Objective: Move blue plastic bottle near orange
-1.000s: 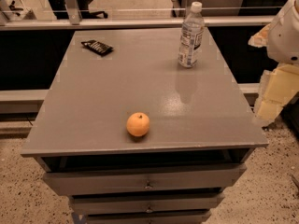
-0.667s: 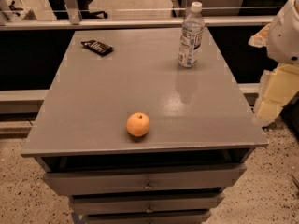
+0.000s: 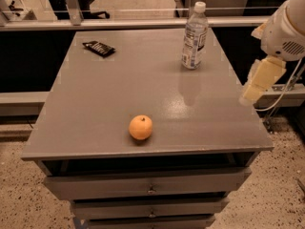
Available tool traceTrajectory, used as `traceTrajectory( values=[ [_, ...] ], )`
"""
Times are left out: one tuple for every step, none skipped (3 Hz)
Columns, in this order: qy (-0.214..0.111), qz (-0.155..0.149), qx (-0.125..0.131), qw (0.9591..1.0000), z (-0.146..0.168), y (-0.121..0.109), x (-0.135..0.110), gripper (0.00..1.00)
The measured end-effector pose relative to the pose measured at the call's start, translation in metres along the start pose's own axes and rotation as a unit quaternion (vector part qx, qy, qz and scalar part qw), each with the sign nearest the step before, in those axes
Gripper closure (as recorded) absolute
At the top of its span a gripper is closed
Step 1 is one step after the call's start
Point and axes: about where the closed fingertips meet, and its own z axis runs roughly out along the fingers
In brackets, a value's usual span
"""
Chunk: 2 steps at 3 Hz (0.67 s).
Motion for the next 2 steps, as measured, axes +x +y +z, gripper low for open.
traceTrajectory(
  values=[
    [-0.040,0.043,0.035,0.9977,0.037,-0.051,0.004,0.00],
    [-0.101,0.094,0.064,0.9883,0.069,-0.102,0.004,0.00]
  ],
)
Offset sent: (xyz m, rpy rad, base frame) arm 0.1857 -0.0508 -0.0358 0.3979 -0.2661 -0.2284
